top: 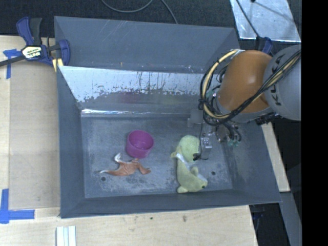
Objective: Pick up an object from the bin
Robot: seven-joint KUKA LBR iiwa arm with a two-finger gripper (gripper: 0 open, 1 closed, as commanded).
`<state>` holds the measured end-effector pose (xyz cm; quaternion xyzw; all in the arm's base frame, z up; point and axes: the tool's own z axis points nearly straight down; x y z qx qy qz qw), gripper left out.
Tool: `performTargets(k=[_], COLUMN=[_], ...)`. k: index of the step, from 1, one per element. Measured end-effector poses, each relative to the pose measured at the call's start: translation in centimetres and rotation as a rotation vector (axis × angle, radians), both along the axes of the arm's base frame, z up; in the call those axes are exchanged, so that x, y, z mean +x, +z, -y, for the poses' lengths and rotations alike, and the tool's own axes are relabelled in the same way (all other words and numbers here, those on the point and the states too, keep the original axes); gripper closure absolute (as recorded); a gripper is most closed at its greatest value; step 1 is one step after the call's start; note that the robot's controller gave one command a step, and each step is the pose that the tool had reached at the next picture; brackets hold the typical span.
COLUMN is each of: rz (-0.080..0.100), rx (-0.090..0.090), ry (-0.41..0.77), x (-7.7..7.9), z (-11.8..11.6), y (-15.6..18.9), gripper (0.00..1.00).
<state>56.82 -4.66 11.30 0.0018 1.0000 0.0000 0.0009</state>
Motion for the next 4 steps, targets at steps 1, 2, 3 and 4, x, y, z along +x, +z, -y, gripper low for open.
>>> performTargets(k=[1, 2, 3, 4], rz=[0.006, -0.001, -0.001, 0.0], rx=[0.0, 0.0, 0.0, -0.001], ry=[-0.172, -0.23, -0.23, -0.23], x=[-0.4, -0.1, -0.1, -0.1], z=[-1.5, -3.4, -3.4, -3.4], y=[-2.2, -3.8, -3.8, -3.6], gripper=[0.0, 1.0, 1.0, 1.0])
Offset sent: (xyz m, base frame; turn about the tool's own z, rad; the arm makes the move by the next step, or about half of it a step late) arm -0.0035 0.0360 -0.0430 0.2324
